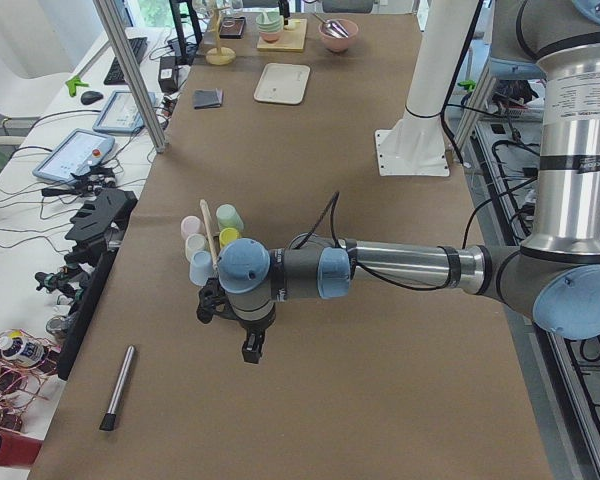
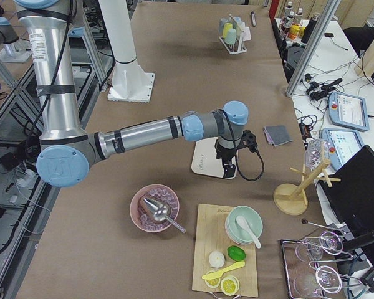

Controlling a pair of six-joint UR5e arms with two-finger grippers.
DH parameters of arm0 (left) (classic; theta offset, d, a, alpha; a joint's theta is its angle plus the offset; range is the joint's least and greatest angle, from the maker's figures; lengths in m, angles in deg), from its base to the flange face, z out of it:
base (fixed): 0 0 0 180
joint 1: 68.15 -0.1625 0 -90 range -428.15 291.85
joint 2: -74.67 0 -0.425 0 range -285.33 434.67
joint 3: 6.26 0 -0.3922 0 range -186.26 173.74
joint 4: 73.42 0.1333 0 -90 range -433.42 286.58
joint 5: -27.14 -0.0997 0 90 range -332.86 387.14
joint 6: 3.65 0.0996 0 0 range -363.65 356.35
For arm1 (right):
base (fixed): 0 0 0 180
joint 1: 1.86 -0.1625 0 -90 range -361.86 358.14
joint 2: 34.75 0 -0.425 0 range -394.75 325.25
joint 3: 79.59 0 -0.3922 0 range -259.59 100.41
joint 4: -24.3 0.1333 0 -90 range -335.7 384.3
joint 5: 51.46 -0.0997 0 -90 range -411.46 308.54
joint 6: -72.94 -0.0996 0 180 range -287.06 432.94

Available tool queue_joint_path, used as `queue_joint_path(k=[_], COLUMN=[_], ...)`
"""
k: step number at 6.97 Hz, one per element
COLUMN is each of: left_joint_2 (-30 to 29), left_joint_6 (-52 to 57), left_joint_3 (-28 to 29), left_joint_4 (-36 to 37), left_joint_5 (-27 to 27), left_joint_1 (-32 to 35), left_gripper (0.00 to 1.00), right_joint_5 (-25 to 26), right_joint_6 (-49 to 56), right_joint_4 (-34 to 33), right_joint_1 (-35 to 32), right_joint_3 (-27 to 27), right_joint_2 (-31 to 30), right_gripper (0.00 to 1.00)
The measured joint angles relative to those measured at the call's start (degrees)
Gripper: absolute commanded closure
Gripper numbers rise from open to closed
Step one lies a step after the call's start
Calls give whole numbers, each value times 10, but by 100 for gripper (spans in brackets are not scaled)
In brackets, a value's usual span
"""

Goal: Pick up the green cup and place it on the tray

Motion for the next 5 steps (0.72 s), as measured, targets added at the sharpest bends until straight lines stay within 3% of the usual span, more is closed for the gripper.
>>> queue_joint_path(k=[5], left_joint_2=[-19], left_joint_6=[0], left_joint_3=[-13], left_joint_4=[0], left_joint_5=[-3], left_joint_1=[0], left_gripper=[2], right_joint_5=[-3], right_joint_6=[0], right_joint_4=[2], right_joint_1=[0], right_joint_3=[1], right_joint_2=[1], right_gripper=[0])
